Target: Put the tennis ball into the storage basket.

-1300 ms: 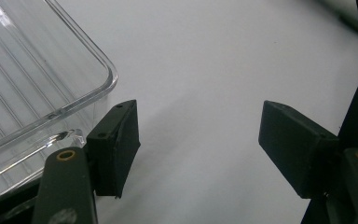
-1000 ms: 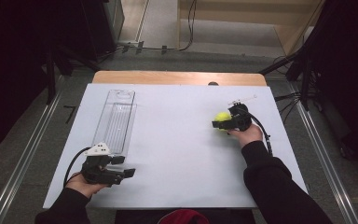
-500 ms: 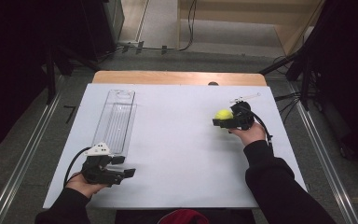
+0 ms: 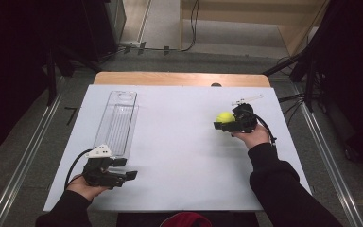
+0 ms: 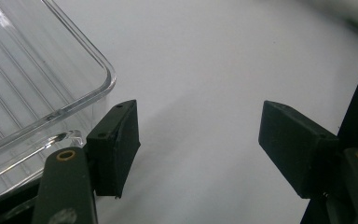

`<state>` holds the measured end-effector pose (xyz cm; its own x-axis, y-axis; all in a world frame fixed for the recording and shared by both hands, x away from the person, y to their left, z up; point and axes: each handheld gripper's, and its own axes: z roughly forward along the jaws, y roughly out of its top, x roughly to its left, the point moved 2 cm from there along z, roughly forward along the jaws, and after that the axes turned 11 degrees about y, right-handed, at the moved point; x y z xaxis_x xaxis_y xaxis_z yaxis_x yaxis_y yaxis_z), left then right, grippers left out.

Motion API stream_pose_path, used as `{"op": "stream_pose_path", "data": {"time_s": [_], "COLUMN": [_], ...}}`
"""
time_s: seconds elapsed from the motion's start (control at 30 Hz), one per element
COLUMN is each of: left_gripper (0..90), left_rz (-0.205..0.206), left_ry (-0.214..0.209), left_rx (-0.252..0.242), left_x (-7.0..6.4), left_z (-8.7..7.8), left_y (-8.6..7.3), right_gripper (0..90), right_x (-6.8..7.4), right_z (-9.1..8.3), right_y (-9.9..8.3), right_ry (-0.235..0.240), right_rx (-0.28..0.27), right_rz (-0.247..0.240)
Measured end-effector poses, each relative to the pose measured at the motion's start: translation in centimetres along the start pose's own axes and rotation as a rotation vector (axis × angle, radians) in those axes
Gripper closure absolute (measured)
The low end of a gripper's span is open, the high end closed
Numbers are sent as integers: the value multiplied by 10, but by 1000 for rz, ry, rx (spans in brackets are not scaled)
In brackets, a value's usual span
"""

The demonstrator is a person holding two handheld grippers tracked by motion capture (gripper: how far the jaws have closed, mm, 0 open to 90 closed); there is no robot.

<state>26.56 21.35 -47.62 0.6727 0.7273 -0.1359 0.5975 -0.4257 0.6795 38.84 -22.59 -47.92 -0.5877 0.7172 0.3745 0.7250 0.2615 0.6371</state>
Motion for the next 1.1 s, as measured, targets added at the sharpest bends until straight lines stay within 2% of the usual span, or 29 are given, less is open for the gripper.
{"op": "stream_pose_path", "data": {"time_s": [1.1], "left_gripper": [296], "left_rz": [1], "left_ry": [0], "left_rx": [0], "left_x": [0], "left_z": [0], "left_y": [0], "right_gripper": [229], "right_x": [33], "right_z": [17], "right_y": [1], "right_ry": [100], "right_rx": [54], "right_rz": [-68]}}
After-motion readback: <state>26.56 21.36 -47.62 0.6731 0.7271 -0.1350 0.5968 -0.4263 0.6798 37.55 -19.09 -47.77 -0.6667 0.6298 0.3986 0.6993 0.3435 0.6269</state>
